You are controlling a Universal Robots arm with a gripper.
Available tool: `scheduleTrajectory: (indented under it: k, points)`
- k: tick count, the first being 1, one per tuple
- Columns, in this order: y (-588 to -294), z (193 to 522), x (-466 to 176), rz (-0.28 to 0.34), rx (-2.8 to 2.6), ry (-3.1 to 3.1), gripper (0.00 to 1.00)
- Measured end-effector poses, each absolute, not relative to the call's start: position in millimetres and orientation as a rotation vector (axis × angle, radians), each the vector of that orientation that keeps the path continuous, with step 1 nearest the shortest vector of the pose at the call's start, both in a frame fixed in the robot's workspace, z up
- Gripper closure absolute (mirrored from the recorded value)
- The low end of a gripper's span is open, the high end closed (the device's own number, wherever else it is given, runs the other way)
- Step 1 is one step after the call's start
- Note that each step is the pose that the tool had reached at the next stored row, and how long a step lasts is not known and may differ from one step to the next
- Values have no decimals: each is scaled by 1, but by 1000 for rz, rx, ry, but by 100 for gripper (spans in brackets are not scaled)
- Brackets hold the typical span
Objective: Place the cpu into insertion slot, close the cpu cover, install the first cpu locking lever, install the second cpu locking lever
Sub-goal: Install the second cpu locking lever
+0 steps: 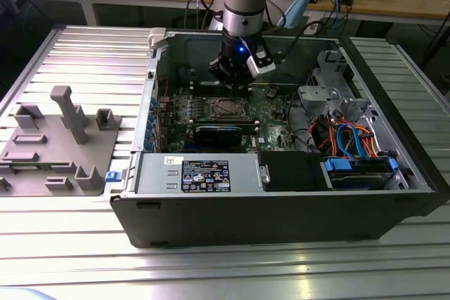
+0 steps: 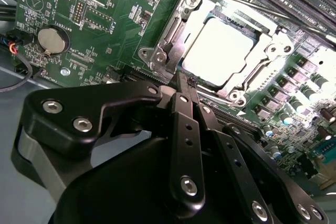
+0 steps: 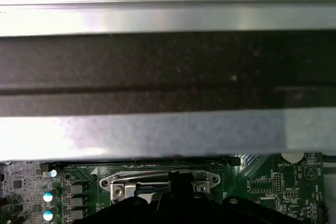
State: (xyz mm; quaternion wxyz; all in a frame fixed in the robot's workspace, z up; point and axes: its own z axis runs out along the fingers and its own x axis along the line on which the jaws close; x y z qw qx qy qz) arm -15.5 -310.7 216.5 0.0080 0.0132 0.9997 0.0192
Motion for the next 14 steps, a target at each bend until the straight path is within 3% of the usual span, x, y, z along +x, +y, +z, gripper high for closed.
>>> scheduleTrajectory:
  k: [14]
  points:
    - [-312,232,-15,54,41,3125,89]
